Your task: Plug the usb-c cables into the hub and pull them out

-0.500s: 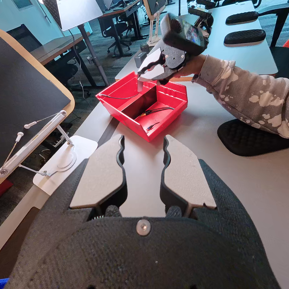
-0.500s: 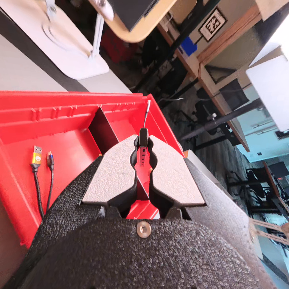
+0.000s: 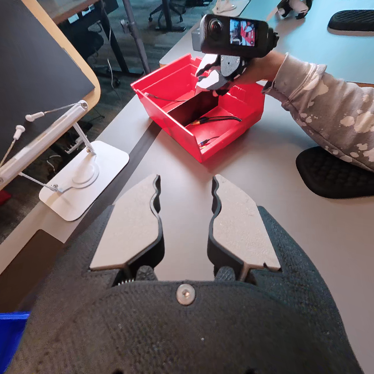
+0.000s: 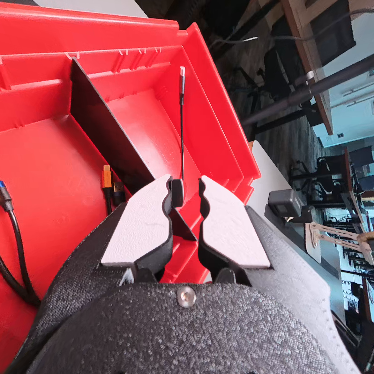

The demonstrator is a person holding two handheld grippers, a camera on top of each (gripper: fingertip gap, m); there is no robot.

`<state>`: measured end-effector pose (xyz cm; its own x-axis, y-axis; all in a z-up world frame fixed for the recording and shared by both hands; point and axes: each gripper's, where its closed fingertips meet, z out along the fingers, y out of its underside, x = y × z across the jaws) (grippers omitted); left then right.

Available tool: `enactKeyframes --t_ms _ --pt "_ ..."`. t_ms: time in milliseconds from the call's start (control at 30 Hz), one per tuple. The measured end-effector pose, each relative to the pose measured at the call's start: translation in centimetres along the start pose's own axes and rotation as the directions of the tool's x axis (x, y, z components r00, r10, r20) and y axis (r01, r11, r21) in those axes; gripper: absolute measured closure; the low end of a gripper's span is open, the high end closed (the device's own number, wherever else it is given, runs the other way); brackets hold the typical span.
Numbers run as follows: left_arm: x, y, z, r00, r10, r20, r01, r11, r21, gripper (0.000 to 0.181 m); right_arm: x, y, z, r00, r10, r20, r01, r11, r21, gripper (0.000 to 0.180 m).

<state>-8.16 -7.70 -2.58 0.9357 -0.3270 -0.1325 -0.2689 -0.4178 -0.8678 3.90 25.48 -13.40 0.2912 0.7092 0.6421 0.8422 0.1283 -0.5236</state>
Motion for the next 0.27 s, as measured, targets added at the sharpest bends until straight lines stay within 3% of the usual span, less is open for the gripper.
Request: enactKeyframes --t_ms 267 --pt "0.0 0.2 0.0 1.000 0.003 0.012 -0.003 1.000 -0.016 0.131 1.4 -0.1 -1.9 0.998 0.057 -0.025 -0.057 0.998 -0.002 0.138"
